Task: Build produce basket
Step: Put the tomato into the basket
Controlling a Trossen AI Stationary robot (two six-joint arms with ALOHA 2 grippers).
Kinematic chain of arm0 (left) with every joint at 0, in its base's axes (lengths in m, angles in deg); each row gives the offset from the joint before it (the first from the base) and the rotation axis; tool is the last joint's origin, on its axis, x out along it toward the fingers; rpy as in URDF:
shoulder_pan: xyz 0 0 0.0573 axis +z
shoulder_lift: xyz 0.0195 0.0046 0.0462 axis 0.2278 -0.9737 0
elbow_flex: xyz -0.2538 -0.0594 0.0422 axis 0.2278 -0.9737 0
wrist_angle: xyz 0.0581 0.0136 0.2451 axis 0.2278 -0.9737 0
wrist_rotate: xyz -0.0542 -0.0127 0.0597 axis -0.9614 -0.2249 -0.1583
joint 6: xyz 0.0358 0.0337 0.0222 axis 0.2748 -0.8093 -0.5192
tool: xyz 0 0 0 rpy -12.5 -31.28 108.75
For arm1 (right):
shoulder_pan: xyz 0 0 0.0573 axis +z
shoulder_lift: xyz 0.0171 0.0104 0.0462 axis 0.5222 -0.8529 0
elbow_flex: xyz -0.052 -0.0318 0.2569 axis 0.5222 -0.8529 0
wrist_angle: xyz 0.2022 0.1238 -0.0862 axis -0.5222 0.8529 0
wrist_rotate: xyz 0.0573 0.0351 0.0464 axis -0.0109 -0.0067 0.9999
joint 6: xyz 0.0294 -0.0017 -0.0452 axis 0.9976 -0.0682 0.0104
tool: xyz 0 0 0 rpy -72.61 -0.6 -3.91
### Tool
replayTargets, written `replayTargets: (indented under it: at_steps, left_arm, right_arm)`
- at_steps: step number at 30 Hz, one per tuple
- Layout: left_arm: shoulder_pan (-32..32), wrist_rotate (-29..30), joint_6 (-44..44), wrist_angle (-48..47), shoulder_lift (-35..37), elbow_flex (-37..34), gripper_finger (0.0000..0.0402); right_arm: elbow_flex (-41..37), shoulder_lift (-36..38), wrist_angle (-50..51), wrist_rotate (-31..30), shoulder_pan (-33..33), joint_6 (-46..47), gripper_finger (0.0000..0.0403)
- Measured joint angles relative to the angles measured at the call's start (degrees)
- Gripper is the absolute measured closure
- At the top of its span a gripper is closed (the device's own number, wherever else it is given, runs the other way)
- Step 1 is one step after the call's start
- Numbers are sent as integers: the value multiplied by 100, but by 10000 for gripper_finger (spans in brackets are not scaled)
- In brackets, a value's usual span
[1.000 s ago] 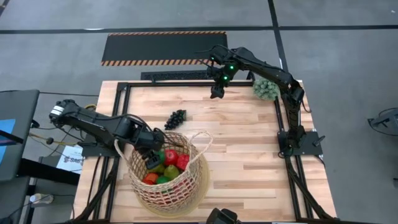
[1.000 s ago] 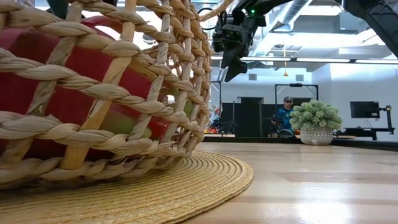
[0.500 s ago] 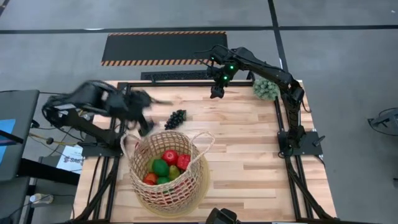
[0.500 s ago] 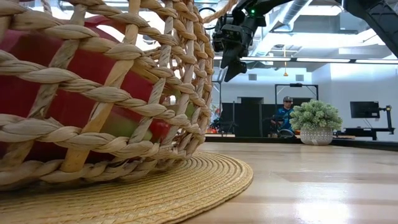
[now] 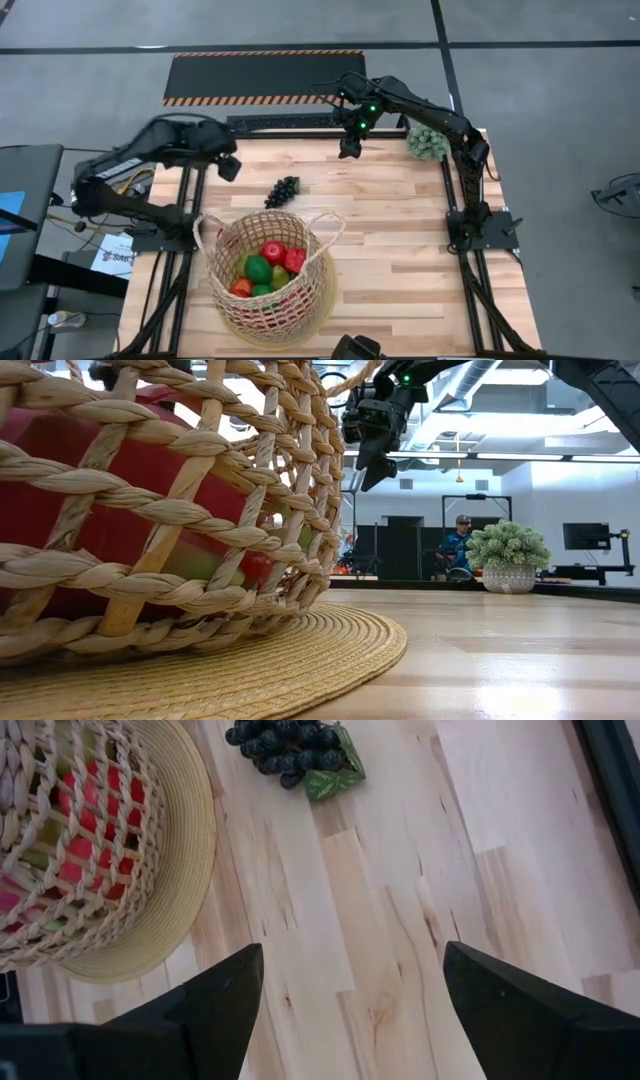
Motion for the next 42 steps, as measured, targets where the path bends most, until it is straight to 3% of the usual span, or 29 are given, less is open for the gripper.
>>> replayTargets:
  at_steps: [2, 8, 11, 17, 23, 28, 36, 42]
  left_arm:
    - [160, -64, 144, 54, -7, -554, 17]
    - [165, -1182, 322, 38, -11, -2020, 17]
    - [-153, -1784, 335, 230, -8, -2533, 17]
    - [-1069, -2331, 608, 856, 217, -2911, 17]
    - [-2006, -2204, 1164, 1007, 333, -2924, 17]
    - [-2399, -2191, 1611, 1217, 331, -3369, 17]
    - [-2503, -2121, 1744, 1556, 326, -3888, 17]
    - [-2503, -2508, 1417, 2163, 326, -4032, 17]
  right_arm:
    - [0, 0, -1, 0, 2, -4, 76]
    - [0, 0, 11, 0, 1, -154, 76]
    - [0, 0, 12, 0, 0, -168, 76]
    - [0, 0, 29, 0, 0, -172, 76]
    - [0, 0, 36, 0, 1, -171, 76]
    - [0, 0, 36, 0, 0, -170, 76]
    - [0, 0, 50, 2, 0, -168, 76]
    - [0, 0, 84, 1, 0, -168, 76]
